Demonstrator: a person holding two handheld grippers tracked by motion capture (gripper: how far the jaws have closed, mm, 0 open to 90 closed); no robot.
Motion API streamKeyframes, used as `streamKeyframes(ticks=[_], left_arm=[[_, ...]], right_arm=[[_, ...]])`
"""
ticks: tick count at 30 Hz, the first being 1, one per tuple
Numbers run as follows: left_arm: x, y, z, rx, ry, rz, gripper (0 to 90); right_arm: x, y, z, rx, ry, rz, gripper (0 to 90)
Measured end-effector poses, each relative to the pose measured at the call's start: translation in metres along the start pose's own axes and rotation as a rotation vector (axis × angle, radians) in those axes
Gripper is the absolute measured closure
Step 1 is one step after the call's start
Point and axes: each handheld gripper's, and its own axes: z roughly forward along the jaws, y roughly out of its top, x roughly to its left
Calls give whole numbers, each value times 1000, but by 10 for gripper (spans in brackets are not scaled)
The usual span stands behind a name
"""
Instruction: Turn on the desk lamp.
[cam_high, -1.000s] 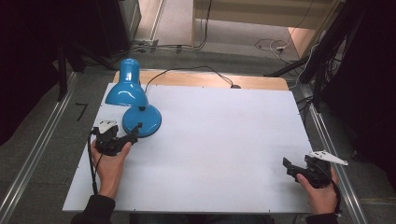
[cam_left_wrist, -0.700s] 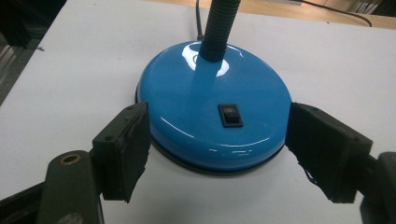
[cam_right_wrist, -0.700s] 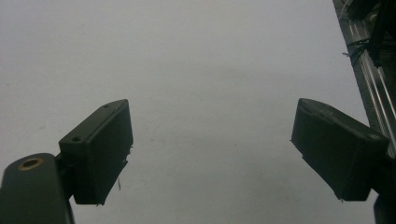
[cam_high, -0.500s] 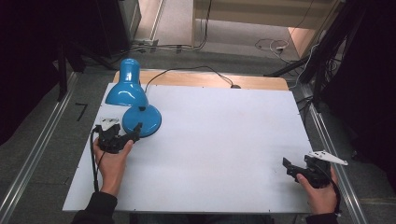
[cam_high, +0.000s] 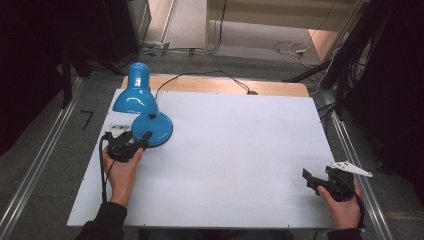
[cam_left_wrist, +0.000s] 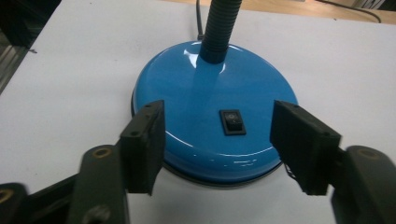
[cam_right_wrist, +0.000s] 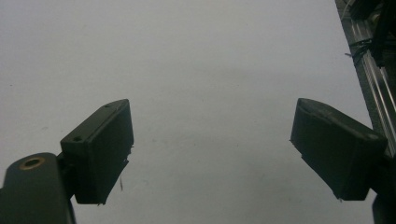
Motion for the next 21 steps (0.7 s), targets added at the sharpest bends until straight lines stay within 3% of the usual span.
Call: streamKeyframes(ticks=[6, 11, 15, 21], left_arm=[[-3, -1, 2, -8, -4, 21, 475], [-3, -1, 9, 0, -2, 5, 551], [-3, -3, 15, -6, 4, 9, 667], [-2, -2, 21, -11, -7, -1, 742]], right_arm=[[-1, 0, -1, -6, 5, -5, 121], [-1, 0, 0, 0, 7, -2, 126], [-1, 0, 0, -1, 14, -7, 127], [-1, 0, 0, 1, 13, -2, 128]])
